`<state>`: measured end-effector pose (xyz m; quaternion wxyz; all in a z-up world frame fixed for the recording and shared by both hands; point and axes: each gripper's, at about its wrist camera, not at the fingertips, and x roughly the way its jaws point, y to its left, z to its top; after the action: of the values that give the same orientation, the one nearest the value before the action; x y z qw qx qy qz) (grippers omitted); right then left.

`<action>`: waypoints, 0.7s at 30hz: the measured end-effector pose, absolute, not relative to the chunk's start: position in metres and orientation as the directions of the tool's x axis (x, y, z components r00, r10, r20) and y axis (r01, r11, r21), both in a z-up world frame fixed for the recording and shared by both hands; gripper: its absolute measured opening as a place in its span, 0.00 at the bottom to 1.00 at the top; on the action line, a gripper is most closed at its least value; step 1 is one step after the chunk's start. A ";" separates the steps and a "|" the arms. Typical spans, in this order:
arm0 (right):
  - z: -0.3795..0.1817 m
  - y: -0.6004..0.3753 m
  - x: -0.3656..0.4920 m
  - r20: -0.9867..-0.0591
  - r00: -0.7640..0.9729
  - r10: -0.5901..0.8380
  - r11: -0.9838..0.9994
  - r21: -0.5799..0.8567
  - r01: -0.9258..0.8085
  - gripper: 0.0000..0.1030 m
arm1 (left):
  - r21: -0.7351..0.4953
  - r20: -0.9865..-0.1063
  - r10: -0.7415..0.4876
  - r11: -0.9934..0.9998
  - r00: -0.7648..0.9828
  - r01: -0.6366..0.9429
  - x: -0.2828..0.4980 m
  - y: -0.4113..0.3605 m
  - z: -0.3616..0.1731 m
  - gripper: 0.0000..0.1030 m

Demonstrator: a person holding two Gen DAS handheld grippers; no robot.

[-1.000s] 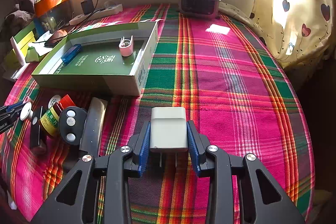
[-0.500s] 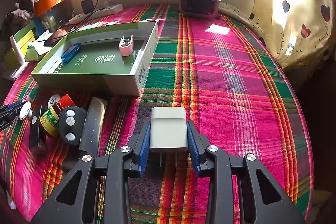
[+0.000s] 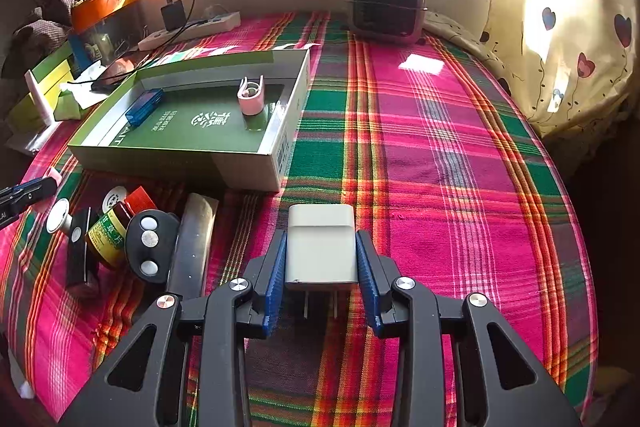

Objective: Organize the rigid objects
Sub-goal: 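Carry the white charger and pink clip with both tools into the green box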

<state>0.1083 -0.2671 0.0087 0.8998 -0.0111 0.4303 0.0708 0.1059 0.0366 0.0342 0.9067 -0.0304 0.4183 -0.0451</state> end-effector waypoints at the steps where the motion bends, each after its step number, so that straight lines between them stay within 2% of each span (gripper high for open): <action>1: 0.011 -0.267 0.109 -0.773 0.623 0.117 0.990 0.039 -0.137 0.34 | -0.095 -0.752 -0.110 0.994 0.649 0.059 0.108 0.037 0.037 0.21; 21: 0.061 -0.226 0.168 -0.735 0.644 0.209 0.968 0.065 -0.241 0.34 | -0.121 -0.731 -0.194 0.980 0.654 0.155 0.161 0.013 0.057 0.21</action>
<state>0.1676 -0.2258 0.0612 0.9066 -0.0195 0.4029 0.1241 0.1613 0.0129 0.0566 0.9091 -0.0241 0.4047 -0.0958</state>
